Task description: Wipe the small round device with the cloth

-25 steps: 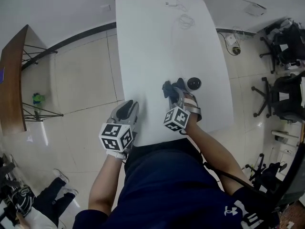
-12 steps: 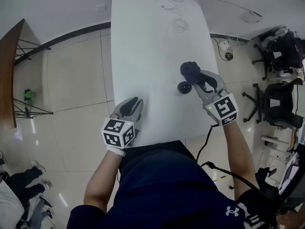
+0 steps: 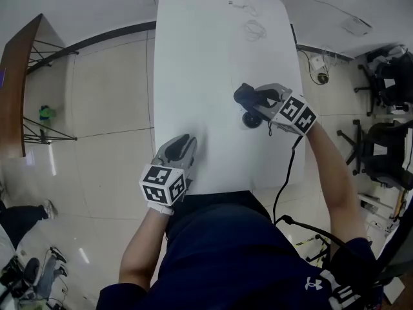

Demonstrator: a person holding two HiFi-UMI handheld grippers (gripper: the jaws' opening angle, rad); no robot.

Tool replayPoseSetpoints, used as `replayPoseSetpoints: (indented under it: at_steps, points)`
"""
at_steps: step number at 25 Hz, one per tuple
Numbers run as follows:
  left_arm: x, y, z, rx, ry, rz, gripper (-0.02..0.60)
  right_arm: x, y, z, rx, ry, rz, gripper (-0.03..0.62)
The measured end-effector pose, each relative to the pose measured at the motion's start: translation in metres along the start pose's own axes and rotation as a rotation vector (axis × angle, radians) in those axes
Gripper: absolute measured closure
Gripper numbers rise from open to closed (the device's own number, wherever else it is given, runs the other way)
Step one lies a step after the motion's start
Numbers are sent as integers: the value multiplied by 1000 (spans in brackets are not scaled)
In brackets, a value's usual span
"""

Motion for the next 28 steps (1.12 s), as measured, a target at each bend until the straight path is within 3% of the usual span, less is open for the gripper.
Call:
replayPoseSetpoints:
  at_steps: [7,12,16,19,21,22,24,26,28]
  points:
    - [25,21,20,-108,94,-14,499,46,-57,-36,-221,-42,145,493]
    - [38,38,33,-166,142,-12,502,48,-67,-45,-210,-10,169,493]
    - [35,37,32,-139,131,-18,503,0,-28,-51,-22,-44,9,493]
    - [21,31,25,-85,89,-30,503,-45,26,-38,240,-84,-165,493]
    - [9,26,18,-43,55,-35,503,-61,48,-16,418,-79,-200,491]
    - [4,23,15,-24,38,-35,503,-63,48,-3,491,-36,-153,491]
    - [-6,20,11,8,11,-35,503,-52,25,17,588,102,59,491]
    - [-13,20,8,32,-8,-37,503,-36,-11,30,599,222,273,492]
    - [-17,24,10,45,-20,-42,503,-28,-41,42,572,292,411,493]
Point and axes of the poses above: the fingertips, and each gripper's own axes: y backward along the fingers, z to its left, x out of its underside, the point moved 3 cm from there along y, backward along the fingers, and after that the axes turned 8 degrees about -x, right-handed, at the moved point
